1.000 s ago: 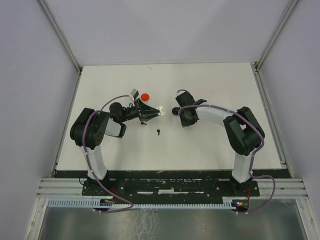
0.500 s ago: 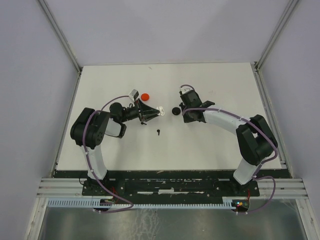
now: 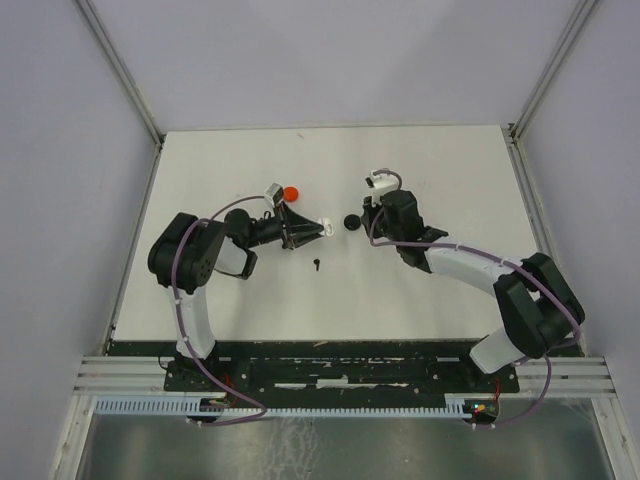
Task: Insert the wireless bluetooth earbuds into the charging case
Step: Pick up the earbud from the center of the board, then place the earbud in the charging case.
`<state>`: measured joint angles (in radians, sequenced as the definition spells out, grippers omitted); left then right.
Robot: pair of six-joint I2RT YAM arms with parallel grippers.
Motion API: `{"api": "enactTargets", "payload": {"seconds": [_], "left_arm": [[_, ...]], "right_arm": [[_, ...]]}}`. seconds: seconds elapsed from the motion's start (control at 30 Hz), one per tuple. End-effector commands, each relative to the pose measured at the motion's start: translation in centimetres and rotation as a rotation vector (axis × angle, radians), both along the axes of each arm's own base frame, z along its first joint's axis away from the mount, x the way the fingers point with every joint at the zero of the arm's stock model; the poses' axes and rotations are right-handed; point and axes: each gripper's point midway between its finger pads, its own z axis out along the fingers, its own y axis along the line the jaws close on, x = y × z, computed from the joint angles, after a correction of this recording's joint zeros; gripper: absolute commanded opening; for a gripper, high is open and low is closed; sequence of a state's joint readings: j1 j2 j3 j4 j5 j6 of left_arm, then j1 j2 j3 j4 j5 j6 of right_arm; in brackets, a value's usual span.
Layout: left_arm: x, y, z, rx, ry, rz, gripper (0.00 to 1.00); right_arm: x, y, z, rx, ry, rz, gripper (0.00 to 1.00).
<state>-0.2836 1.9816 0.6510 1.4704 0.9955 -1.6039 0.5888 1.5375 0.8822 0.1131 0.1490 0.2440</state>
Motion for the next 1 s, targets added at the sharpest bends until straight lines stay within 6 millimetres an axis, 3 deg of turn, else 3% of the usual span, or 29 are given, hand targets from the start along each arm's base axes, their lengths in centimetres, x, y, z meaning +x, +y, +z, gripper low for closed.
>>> {"api": "enactTargets", "payload": {"seconds": [0.0, 0.37, 0.57, 0.97], "left_arm": [[-0.4, -0.2, 1.7, -0.047, -0.06, -0.014, 0.03], [-0.6, -0.1, 2.2, -0.057, -0.054, -0.012, 0.03], [-0.6, -0.1, 2.8, -0.078, -0.045, -0.014, 0.03], [-0.7, 0.1, 2.9, -0.125, -0.004, -0.028, 0.03]], "right_arm": [[2.2, 2.9, 8.1, 0.149, -0.404, 0.143, 0.01], [1.4, 6.3, 13.3, 0.263, -0.794, 0.363, 0.01], [-0.3, 7.7, 13.6, 0.305, -0.92, 0.511, 0.01], [-3.1, 9.0, 13.1, 0.267, -0.967, 0.712, 0.01]]}}
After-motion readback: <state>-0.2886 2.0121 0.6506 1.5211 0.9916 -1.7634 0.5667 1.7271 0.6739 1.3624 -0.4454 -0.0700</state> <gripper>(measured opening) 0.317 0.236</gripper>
